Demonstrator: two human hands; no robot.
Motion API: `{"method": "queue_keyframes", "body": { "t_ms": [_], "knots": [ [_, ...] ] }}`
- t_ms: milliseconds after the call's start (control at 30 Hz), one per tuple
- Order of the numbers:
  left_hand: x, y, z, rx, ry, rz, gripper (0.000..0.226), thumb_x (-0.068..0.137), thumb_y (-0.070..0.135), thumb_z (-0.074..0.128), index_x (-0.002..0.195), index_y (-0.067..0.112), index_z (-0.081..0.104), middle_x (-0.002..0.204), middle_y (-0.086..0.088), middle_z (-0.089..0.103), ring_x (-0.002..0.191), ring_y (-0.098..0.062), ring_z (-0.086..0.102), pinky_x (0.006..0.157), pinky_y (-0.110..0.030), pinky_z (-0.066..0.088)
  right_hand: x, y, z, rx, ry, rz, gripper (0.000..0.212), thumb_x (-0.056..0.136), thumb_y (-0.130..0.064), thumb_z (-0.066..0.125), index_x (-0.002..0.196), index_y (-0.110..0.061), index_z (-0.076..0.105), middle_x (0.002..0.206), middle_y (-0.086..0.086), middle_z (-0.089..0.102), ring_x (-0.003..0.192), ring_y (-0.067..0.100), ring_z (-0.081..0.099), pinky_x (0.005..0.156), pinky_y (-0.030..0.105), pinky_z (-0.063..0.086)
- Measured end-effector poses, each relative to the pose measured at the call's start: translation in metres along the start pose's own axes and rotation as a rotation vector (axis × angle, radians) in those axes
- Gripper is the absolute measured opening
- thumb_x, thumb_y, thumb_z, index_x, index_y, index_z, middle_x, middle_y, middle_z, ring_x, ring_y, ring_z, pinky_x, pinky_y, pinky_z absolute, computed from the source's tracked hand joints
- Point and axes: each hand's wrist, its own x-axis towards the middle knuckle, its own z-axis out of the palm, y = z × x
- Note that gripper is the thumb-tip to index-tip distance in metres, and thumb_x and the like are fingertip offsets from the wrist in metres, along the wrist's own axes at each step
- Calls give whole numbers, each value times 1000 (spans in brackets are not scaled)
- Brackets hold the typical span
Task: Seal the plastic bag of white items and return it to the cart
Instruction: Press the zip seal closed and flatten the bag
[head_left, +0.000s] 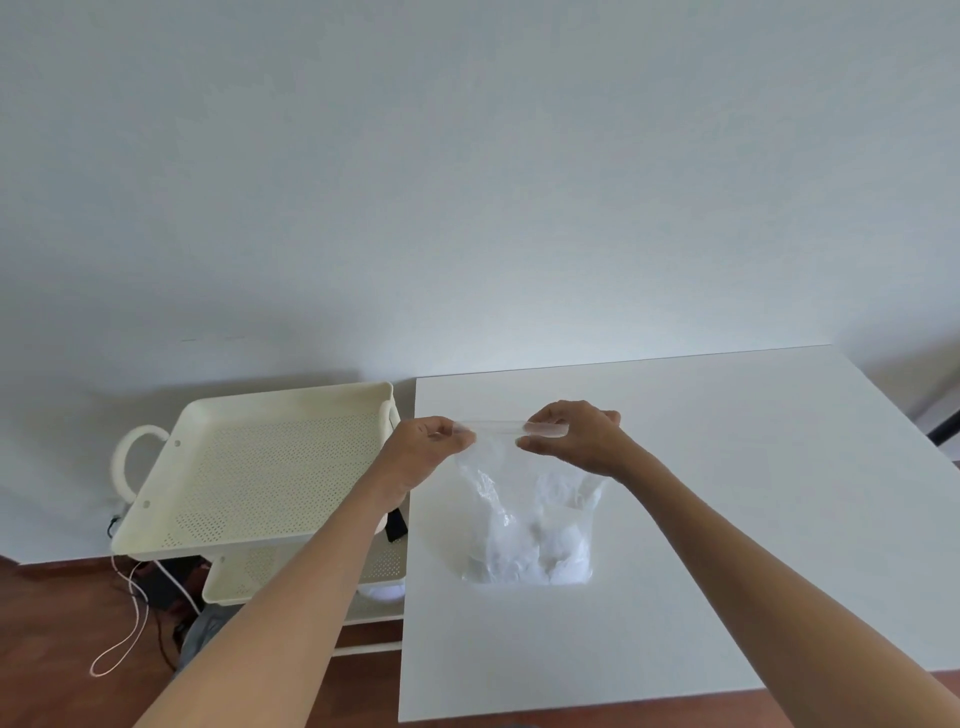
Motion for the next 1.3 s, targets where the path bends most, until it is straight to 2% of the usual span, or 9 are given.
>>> {"method": "queue_keyframes", "body": {
  "t_ms": [133,333,533,700,833,967,1100,1233,1300],
  "knots": [
    [-4,2,-1,2,12,16,20,87,25,80,100,11,78,100,2,78,92,-9,68,90,-28,49,3,8,-8,37,-59,33,23,94,-47,67,98,-27,77,102,-16,74,113,10,60,94,33,18],
    [-6,4,5,-5,17,10,21,91,27,76,104,11,79,97,8,78,51,9,60,65,-16,45,3,8,-3,11,-16,12,11,98,-39,63,93,-31,69,100,-17,69,121,16,52,95,29,14],
    [-6,-2,1,-17,50,-5,21,96,20,69,109,4,75,106,2,78,75,12,64,95,-28,45,-1,25,-25,-67,-38,-4,29,95,-52,66,108,-27,72,115,-13,73,117,10,58,98,33,19],
    [-1,-3,5,62,80,2,23,95,22,71,101,1,69,93,7,71,80,3,62,76,-13,42,-1,34,-36,14,2,37,19,88,-48,77,94,-31,79,103,-19,75,105,5,52,96,32,19],
    [0,0,5,33,59,27,19,97,22,69,105,5,72,104,-5,75,52,10,60,66,-19,42,-5,38,-42,126,-65,58,22,84,-51,80,96,-33,80,102,-22,76,106,1,64,106,39,31],
    [1,4,8,26,69,19,18,96,29,69,108,15,75,112,-8,74,88,-3,65,91,-37,52,-6,53,-49,297,-10,106,26,82,-42,85,95,-19,80,99,-3,79,103,18,72,87,31,55],
    [4,1,19,-15,101,26,17,98,28,67,110,19,74,113,-8,73,106,-21,67,103,-45,49,-3,66,-49,420,28,142,25,76,-36,91,84,-15,80,88,-1,82,90,11,74,65,15,47],
    [16,-7,37,0,203,58,34,97,38,66,129,34,58,105,-2,73,107,-23,68,107,-51,44,3,73,-41,518,61,142,26,79,-39,88,96,-20,83,93,-6,82,101,11,74,74,14,48],
    [23,-14,46,121,242,99,63,92,49,68,146,50,36,110,3,65,101,-17,67,106,-47,46,2,77,-35,560,78,135,48,82,-46,83,126,-29,73,103,-8,79,104,7,73,80,15,49]
  ]
}}
